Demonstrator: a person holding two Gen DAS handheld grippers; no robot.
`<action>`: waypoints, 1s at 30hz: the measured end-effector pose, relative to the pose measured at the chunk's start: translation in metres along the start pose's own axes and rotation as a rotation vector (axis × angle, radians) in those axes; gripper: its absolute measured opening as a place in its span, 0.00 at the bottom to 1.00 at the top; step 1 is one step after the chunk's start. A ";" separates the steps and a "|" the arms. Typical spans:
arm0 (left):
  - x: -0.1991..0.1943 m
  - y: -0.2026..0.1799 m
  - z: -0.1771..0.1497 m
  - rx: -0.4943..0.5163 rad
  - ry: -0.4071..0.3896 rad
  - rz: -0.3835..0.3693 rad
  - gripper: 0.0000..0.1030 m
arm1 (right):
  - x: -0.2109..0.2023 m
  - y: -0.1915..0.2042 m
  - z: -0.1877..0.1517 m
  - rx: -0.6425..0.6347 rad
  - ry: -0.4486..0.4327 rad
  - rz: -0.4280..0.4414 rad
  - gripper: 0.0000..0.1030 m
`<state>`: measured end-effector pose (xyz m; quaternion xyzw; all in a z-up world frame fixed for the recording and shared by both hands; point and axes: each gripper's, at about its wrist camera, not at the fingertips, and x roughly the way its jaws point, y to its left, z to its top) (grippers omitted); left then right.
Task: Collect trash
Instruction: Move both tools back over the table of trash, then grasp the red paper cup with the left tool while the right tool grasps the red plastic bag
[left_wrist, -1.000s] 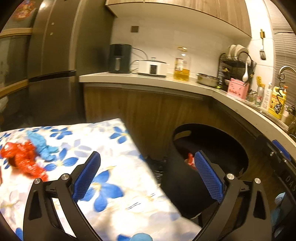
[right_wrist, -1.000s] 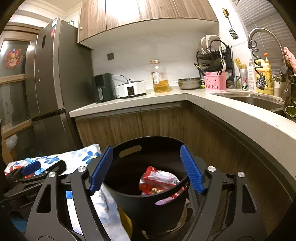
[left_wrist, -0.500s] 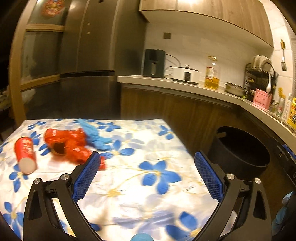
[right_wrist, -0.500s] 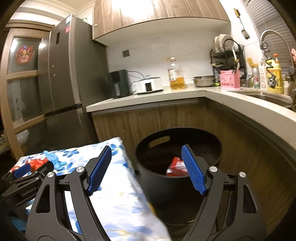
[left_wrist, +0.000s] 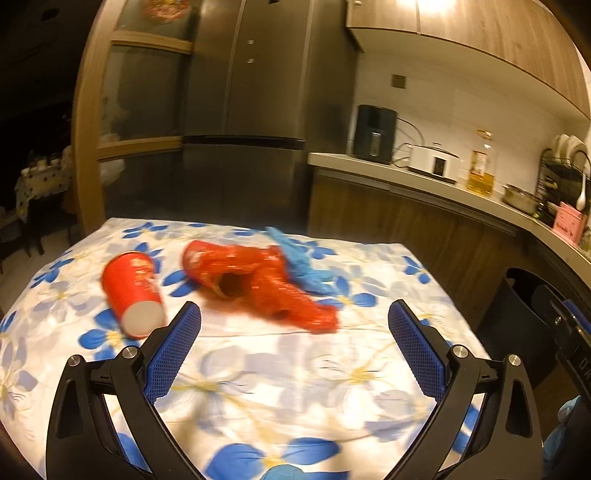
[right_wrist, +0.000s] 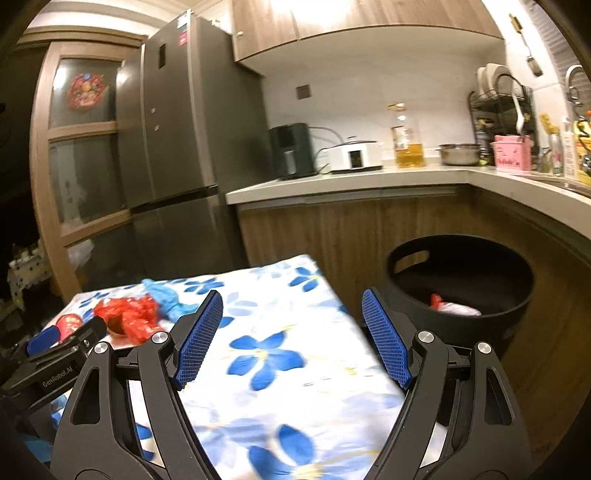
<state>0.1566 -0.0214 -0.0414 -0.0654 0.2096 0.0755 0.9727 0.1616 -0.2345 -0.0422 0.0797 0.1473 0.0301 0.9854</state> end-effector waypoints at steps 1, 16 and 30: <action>0.000 0.004 0.000 -0.005 0.000 0.007 0.94 | 0.002 0.006 -0.001 -0.005 0.005 0.010 0.75; 0.005 0.075 0.004 -0.094 -0.015 0.152 0.94 | 0.033 0.073 -0.015 -0.056 0.051 0.130 0.75; 0.063 0.126 0.008 -0.229 0.114 0.271 0.94 | 0.080 0.127 -0.028 -0.096 0.107 0.203 0.75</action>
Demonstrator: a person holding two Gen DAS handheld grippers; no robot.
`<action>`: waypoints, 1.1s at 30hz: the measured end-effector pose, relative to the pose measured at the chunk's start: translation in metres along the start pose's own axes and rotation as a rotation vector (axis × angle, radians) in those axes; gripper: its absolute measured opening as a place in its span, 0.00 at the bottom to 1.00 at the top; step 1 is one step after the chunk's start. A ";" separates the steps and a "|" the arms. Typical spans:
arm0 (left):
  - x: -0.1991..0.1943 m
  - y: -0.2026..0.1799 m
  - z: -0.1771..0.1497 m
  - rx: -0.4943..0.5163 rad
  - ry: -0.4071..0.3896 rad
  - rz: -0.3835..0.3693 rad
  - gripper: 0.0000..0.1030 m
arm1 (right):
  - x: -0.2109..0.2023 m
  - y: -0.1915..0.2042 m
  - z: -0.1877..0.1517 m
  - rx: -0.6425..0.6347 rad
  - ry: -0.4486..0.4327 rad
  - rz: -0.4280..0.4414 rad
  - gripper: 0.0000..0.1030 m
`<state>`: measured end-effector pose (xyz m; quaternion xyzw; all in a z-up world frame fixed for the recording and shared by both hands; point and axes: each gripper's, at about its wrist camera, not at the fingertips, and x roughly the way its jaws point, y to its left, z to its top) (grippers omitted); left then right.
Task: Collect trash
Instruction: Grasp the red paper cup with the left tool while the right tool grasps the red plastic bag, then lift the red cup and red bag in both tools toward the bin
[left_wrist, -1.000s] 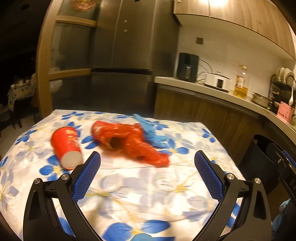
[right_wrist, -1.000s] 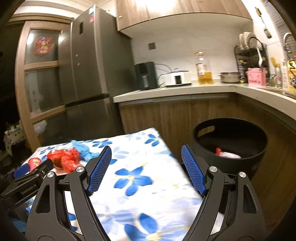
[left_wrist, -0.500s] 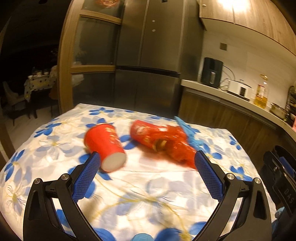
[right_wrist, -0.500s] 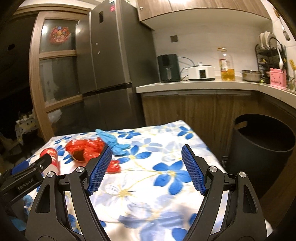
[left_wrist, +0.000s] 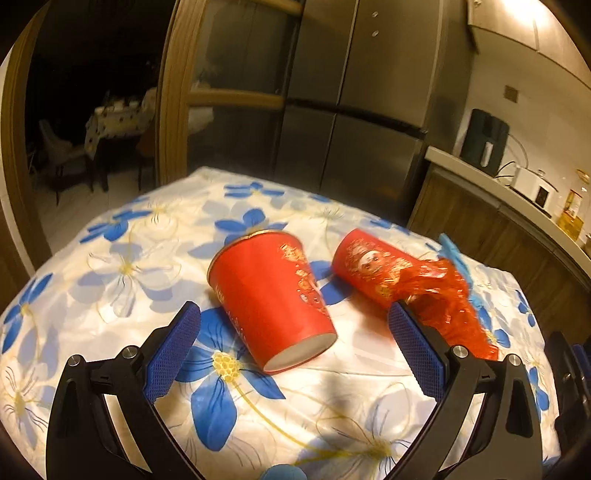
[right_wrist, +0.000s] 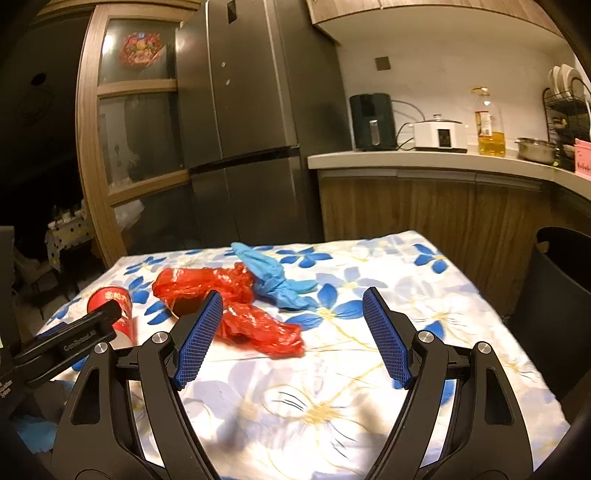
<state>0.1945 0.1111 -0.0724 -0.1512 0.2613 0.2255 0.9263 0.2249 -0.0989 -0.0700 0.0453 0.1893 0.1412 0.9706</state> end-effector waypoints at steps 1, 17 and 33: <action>0.004 0.001 0.001 -0.009 0.011 0.006 0.94 | 0.004 0.003 0.000 -0.005 0.006 0.003 0.75; 0.038 0.010 -0.006 -0.072 0.158 -0.034 0.60 | 0.059 0.038 -0.004 -0.052 0.113 0.076 0.74; 0.012 0.015 0.000 -0.079 0.085 -0.104 0.58 | 0.075 0.044 -0.011 -0.071 0.194 0.112 0.32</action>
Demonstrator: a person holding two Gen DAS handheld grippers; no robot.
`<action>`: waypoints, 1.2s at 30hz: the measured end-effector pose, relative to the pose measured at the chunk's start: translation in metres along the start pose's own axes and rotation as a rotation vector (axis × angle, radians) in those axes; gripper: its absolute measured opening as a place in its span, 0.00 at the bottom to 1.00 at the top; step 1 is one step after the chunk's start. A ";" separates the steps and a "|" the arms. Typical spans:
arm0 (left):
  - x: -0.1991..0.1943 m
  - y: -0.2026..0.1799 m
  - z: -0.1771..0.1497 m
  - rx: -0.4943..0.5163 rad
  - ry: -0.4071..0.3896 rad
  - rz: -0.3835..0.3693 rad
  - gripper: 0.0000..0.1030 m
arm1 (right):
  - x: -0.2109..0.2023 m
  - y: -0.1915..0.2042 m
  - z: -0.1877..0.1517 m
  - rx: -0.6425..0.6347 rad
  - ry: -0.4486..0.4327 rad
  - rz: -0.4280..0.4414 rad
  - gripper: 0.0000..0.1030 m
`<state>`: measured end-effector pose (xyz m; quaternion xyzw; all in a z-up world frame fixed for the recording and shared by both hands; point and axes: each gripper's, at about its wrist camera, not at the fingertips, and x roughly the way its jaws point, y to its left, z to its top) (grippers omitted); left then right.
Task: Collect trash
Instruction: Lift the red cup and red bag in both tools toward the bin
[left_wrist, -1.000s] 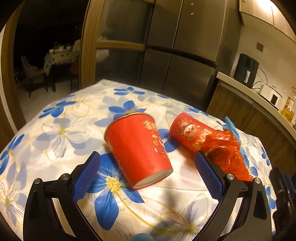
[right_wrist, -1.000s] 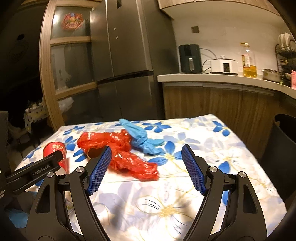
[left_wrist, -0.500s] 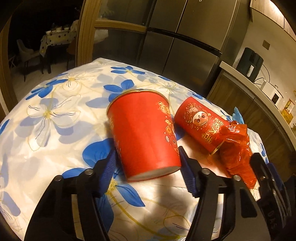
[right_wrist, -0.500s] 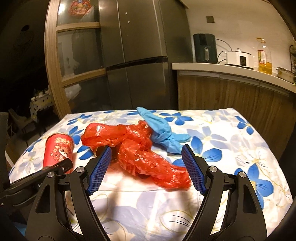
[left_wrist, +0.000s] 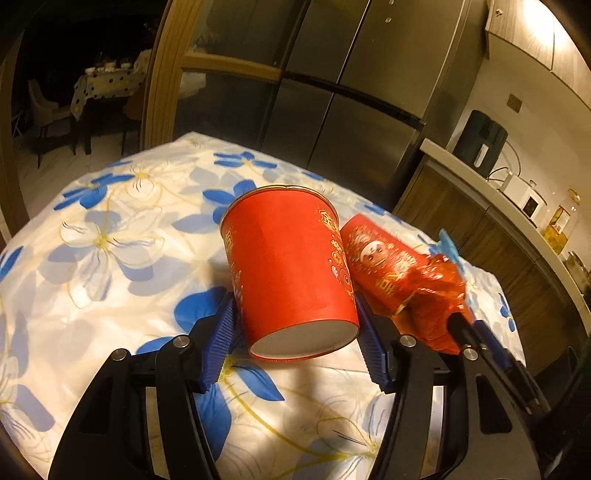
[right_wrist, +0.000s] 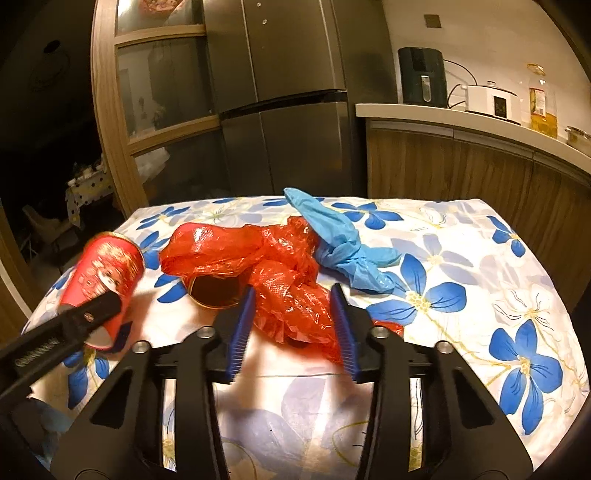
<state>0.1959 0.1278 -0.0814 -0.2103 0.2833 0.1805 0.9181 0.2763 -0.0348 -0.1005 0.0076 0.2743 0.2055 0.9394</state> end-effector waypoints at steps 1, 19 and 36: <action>-0.005 -0.001 0.001 0.004 -0.012 -0.004 0.58 | -0.001 0.001 0.000 -0.005 -0.003 0.003 0.30; -0.062 -0.019 0.007 0.087 -0.137 -0.076 0.58 | -0.085 -0.006 0.003 0.000 -0.166 0.067 0.02; -0.105 -0.100 -0.023 0.228 -0.166 -0.227 0.59 | -0.185 -0.073 0.000 0.086 -0.317 -0.047 0.02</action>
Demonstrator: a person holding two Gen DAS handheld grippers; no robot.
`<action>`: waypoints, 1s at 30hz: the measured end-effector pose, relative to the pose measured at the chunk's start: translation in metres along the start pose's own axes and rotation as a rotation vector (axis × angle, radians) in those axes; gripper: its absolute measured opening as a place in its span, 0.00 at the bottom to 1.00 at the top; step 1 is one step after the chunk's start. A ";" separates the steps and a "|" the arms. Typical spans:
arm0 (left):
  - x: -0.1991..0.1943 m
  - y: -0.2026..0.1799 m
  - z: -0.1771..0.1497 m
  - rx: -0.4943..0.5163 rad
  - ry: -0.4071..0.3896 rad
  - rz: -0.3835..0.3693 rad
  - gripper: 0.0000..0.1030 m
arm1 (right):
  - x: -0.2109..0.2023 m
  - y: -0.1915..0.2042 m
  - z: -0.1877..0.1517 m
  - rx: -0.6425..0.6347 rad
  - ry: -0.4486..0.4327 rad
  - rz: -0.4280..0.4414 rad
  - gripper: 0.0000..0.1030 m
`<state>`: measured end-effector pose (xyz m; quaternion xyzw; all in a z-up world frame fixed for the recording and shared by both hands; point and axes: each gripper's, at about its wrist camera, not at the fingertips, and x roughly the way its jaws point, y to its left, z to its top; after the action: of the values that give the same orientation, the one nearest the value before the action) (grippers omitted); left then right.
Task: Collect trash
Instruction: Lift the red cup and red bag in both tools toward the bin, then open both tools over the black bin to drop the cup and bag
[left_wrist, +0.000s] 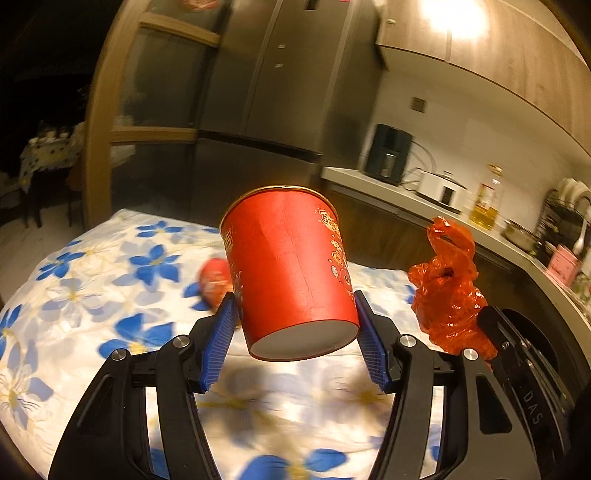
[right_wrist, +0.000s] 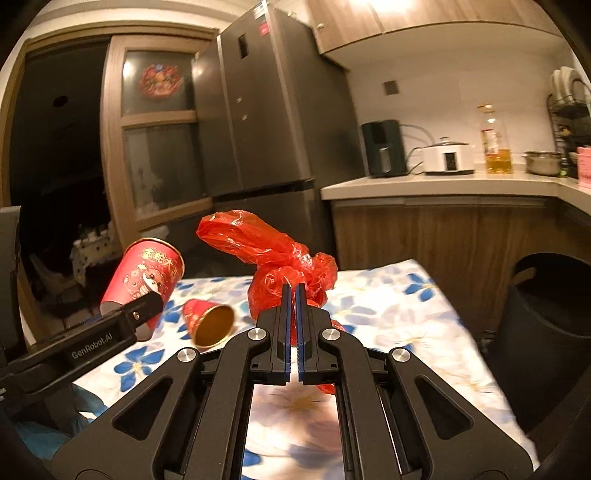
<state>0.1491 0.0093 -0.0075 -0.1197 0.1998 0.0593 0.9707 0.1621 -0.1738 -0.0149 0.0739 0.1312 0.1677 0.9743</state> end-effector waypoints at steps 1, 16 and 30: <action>-0.001 -0.006 -0.001 0.008 0.000 -0.013 0.59 | -0.007 -0.008 0.002 0.008 -0.011 -0.017 0.02; 0.006 -0.161 -0.019 0.197 0.010 -0.301 0.59 | -0.077 -0.125 0.025 0.082 -0.135 -0.288 0.02; 0.029 -0.275 -0.045 0.318 0.030 -0.529 0.59 | -0.111 -0.220 0.023 0.158 -0.162 -0.458 0.02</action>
<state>0.2035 -0.2652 -0.0017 -0.0150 0.1828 -0.2292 0.9559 0.1352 -0.4196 -0.0087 0.1315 0.0789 -0.0745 0.9854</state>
